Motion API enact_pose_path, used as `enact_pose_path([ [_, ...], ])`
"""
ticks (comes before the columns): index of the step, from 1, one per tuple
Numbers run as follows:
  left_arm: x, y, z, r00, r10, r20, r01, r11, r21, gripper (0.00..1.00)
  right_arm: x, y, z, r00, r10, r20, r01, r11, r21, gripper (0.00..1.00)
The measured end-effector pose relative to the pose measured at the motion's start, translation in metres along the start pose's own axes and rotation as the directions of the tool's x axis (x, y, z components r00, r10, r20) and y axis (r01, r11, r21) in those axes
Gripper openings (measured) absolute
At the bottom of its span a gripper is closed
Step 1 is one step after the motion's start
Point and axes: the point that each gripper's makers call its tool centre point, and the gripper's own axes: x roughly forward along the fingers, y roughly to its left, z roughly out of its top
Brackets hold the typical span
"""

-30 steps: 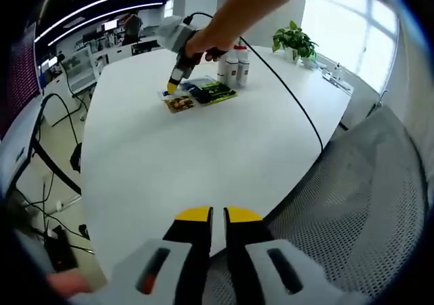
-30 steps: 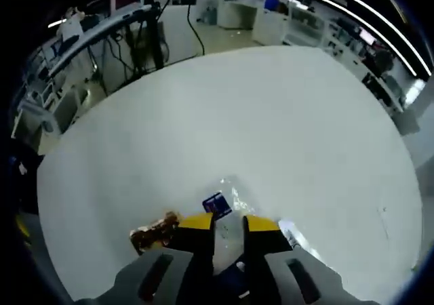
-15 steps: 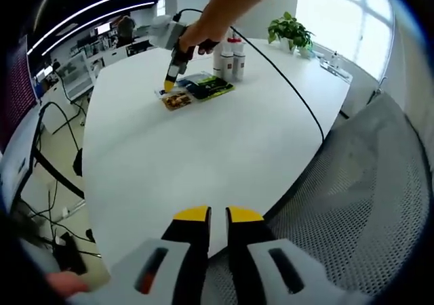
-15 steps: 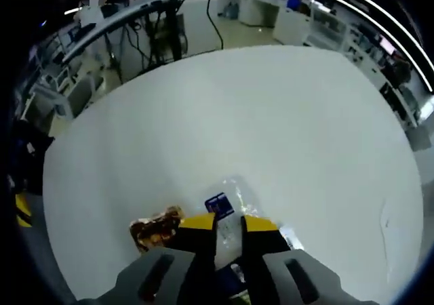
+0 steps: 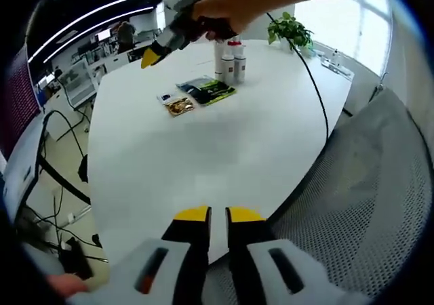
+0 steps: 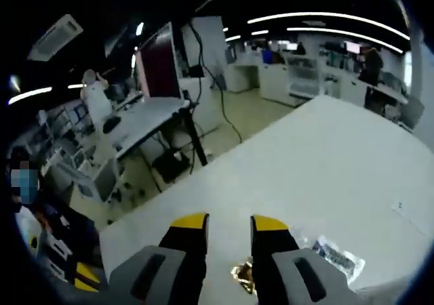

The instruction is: Arrange the skincare products in the storage area until every visible bottle or jar stands upright without overlapping.

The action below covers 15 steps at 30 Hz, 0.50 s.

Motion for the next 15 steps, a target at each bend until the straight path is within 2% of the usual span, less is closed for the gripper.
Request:
enact_pose_path([
  [3,-0.001,-0.002,0.006,1.000,-0.001,0.026,0.001,1.000,-0.004,0.07,-0.024,0.027,-0.005,0.999,0.020,0.045,-0.022,0.999,0.040,0.33],
  [4,-0.001,-0.003,0.007,1.000,-0.005,0.030,0.005,1.000,-0.004,0.11,-0.032,0.036,-0.007,0.998,0.027,0.058,-0.030,0.998,0.054,0.35],
  [7,0.000,-0.006,0.008,0.999,-0.020,0.029,0.021,0.999,-0.026,0.16,-0.055,0.052,-0.010,0.994,0.033,0.100,-0.037,0.998,0.045,0.42],
  [9,-0.002,-0.005,0.012,0.999,-0.015,0.046,0.017,0.999,-0.037,0.14,-0.077,0.061,-0.010,0.992,0.030,0.126,-0.036,0.998,0.049,0.51],
  [15,-0.008,-0.004,0.027,0.996,0.007,0.094,-0.006,1.000,-0.007,0.16,-0.121,0.066,-0.007,0.980,-0.021,0.197,0.015,0.999,0.034,0.61],
])
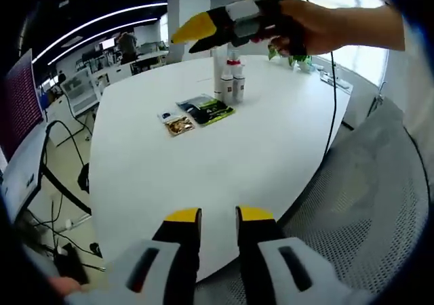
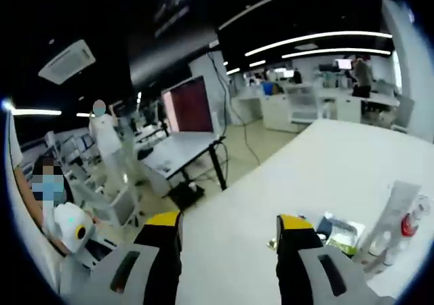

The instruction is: Arrange the skincare products in the storage area until every visible bottle or jar stands upright without overlapping.

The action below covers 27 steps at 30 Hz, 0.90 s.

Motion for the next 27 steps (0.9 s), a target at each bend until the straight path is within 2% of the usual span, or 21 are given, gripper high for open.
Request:
enact_pose_path([
  [3,-0.004,0.007,0.009,1.000,0.009,0.009,-0.008,0.999,-0.045,0.20,-0.021,-0.002,0.006,0.998,-0.008,0.059,0.010,1.000,-0.024,0.62],
  [6,-0.009,0.016,0.029,0.998,0.028,0.061,-0.022,0.996,-0.092,0.28,-0.042,-0.003,0.002,0.995,-0.032,0.091,0.037,0.997,-0.062,0.62],
  [9,-0.012,0.029,0.042,0.996,0.057,0.065,-0.048,0.989,-0.139,0.37,-0.059,-0.009,-0.008,0.990,-0.069,0.121,0.073,0.997,-0.023,0.64],
  [12,-0.012,0.036,0.054,0.995,0.063,0.080,-0.049,0.985,-0.165,0.43,-0.075,-0.017,-0.022,0.986,-0.120,0.119,0.121,0.993,0.004,0.68],
  [16,-0.015,0.031,0.068,0.992,0.043,0.121,-0.020,0.982,-0.186,0.50,-0.098,-0.023,-0.033,0.976,-0.165,0.143,0.162,0.986,0.032,0.73],
  [18,-0.018,0.029,0.073,0.990,0.038,0.139,-0.010,0.981,-0.194,0.53,-0.110,-0.025,-0.037,0.971,-0.187,0.151,0.184,0.982,0.036,0.79],
  [20,-0.019,0.027,0.076,0.987,0.033,0.155,0.001,0.977,-0.215,0.56,-0.125,-0.026,-0.042,0.963,-0.212,0.165,0.210,0.977,0.028,0.85],
  [23,-0.024,0.020,0.080,0.982,0.017,0.187,0.028,0.971,-0.238,0.62,-0.135,-0.024,-0.049,0.959,-0.227,0.168,0.226,0.974,0.021,0.91],
  [27,-0.026,0.010,0.079,0.979,0.004,0.204,0.043,0.974,-0.224,0.67,-0.144,-0.020,-0.059,0.961,-0.223,0.164,0.225,0.974,0.003,0.97],
])
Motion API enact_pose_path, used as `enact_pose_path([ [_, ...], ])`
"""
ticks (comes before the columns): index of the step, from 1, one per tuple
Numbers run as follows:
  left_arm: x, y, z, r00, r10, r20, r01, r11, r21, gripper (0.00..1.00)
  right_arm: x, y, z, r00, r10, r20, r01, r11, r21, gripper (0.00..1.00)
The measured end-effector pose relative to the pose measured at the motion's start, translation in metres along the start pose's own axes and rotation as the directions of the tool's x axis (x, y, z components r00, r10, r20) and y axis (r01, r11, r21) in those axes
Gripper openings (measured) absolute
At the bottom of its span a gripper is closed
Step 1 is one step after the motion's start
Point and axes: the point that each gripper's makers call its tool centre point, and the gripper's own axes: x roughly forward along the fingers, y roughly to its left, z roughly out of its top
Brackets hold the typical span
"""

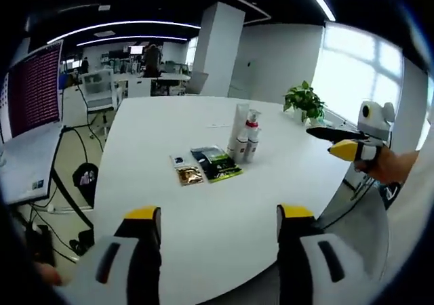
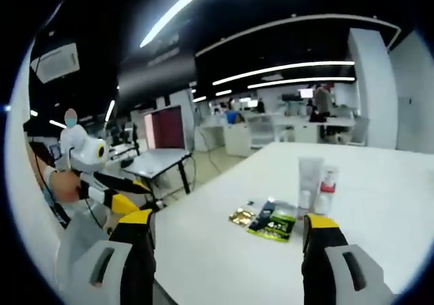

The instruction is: Arrange the skincare products in the storage area until every visible bottle or jar stands upright without overlapping.

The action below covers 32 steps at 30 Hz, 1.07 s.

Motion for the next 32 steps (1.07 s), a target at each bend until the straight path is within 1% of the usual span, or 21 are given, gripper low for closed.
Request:
enact_pose_path([
  [1,0.000,-0.002,-0.002,1.000,-0.006,0.000,0.006,1.000,0.002,0.69,-0.002,0.001,-0.002,1.000,0.002,-0.002,-0.002,1.000,-0.001,0.99],
  [5,-0.002,-0.011,-0.010,1.000,-0.029,0.000,0.029,1.000,0.002,0.79,-0.011,0.003,-0.010,1.000,0.013,-0.001,-0.013,1.000,0.005,0.99],
  [8,-0.004,-0.015,-0.016,1.000,-0.025,-0.003,0.025,1.000,0.020,0.87,-0.015,0.008,-0.017,1.000,0.021,-0.014,-0.021,1.000,-0.008,0.99],
  [11,-0.005,-0.019,-0.025,0.999,-0.048,-0.022,0.048,0.999,-0.009,0.90,-0.017,0.010,-0.026,0.999,0.026,-0.037,-0.026,1.000,-0.011,0.99],
  [13,-0.006,-0.022,-0.027,0.998,-0.052,-0.020,0.052,0.999,-0.003,0.94,-0.018,0.011,-0.026,0.999,0.031,-0.036,-0.031,0.999,-0.011,0.99],
  [17,-0.005,-0.025,-0.035,0.998,-0.059,-0.031,0.060,0.998,0.007,0.97,-0.019,0.010,-0.028,0.999,0.028,-0.037,-0.030,0.999,-0.040,0.99],
  [20,-0.005,-0.026,-0.038,0.998,-0.057,-0.034,0.057,0.998,0.017,0.98,-0.019,0.007,-0.030,0.999,0.023,-0.042,-0.025,0.998,-0.050,0.99],
  [23,-0.004,-0.025,-0.041,0.998,-0.047,-0.041,0.047,0.999,0.011,0.99,-0.018,0.005,-0.032,0.999,0.019,-0.044,-0.021,0.998,-0.051,0.99],
  [25,-0.004,-0.024,-0.041,0.999,-0.038,-0.038,0.038,0.999,0.008,0.99,-0.016,0.004,-0.032,0.999,0.011,-0.039,-0.013,0.998,-0.056,0.99],
  [28,-0.004,-0.023,-0.040,0.999,-0.032,-0.034,0.032,0.999,0.013,0.99,-0.015,0.004,-0.036,0.999,0.008,-0.050,-0.011,0.998,-0.054,0.99],
  [32,-0.004,-0.023,-0.041,0.999,-0.031,-0.037,0.031,0.999,0.012,0.99,-0.015,0.006,-0.038,0.998,0.015,-0.056,-0.018,0.998,-0.059,0.99],
])
